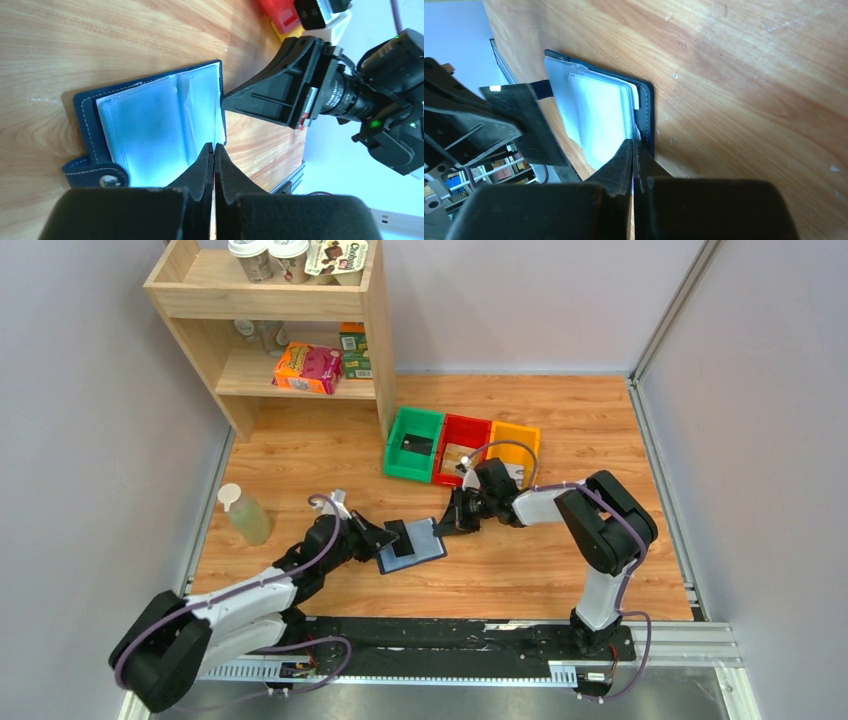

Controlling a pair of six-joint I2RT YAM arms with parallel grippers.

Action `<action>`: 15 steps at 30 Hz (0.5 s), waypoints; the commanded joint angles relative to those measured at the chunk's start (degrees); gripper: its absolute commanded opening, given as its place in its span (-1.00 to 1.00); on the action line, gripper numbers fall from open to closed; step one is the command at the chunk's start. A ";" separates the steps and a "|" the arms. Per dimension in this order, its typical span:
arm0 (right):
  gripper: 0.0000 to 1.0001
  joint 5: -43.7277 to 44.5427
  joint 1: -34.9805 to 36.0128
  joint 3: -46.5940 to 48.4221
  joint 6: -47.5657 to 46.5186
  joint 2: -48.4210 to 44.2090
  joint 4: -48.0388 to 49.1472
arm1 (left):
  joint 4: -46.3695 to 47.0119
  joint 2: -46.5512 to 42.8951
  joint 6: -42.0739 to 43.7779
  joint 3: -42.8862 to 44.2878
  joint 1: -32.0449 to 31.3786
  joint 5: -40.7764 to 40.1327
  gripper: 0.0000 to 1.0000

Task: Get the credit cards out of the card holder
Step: Remove the credit card from the card holder.

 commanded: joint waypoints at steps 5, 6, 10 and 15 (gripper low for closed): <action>-0.92 12.78 -0.22 0.05 -4.68 -2.24 -9.60 | -16.67 -17.00 5.14 0.14 0.32 -6.95 -1.00; -0.89 12.86 -0.22 0.31 -4.86 -3.20 -11.61 | -17.20 -19.27 5.76 0.06 0.23 -7.04 -1.00; -0.69 13.74 -0.13 2.16 -5.82 -7.94 -15.04 | -12.74 -24.90 9.80 -0.73 0.23 -7.13 -1.00; -0.26 15.23 -0.22 5.41 -9.07 -16.29 -20.75 | -10.95 -27.82 19.72 1.97 0.23 -6.09 -1.00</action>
